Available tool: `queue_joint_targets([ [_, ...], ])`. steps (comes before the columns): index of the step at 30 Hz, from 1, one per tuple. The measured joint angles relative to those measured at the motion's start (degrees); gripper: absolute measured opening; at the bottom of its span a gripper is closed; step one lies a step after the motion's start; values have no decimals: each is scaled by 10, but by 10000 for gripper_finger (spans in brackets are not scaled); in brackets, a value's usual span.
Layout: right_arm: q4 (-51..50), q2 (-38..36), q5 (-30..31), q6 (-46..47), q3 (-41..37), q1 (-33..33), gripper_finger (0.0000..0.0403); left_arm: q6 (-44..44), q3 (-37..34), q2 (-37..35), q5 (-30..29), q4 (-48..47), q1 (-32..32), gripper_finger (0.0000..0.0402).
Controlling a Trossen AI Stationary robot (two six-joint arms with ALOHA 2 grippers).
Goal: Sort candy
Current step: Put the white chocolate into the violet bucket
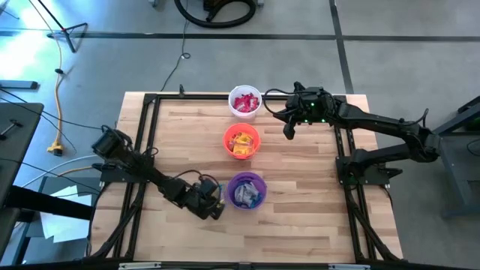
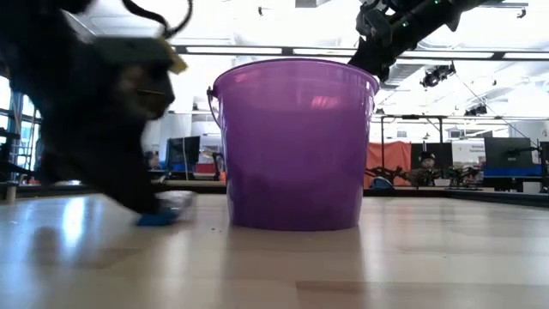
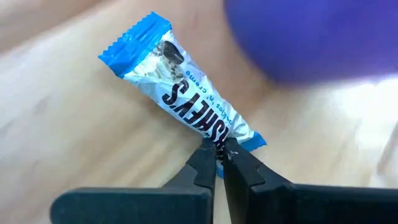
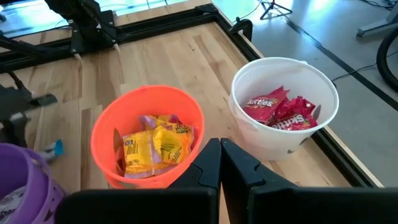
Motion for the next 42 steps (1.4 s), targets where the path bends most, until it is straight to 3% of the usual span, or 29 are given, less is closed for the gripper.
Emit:
queue_joint_targets([
  [7, 1, 0, 0, 0, 0, 0, 0, -7, 0, -120, -2, -119, -22, 1],
  [15, 2, 0, 0, 0, 0, 0, 0, 99, 40, -216, -30, -123, -2, 0],
  [22, 4, 0, 0, 0, 0, 0, 0, 254, 134, -204, -15, -122, 87, 0],
  [29, 4, 0, 0, 0, 0, 0, 0, 382, 186, -167, 85, -106, 184, 0],
  [34, 4, 0, 0, 0, 0, 0, 0, 417, 194, -128, 165, -65, 219, 0],
  [42, 3, 0, 0, -5, 0, 0, 0, 423, 222, -48, 246, -63, 233, 0],
])
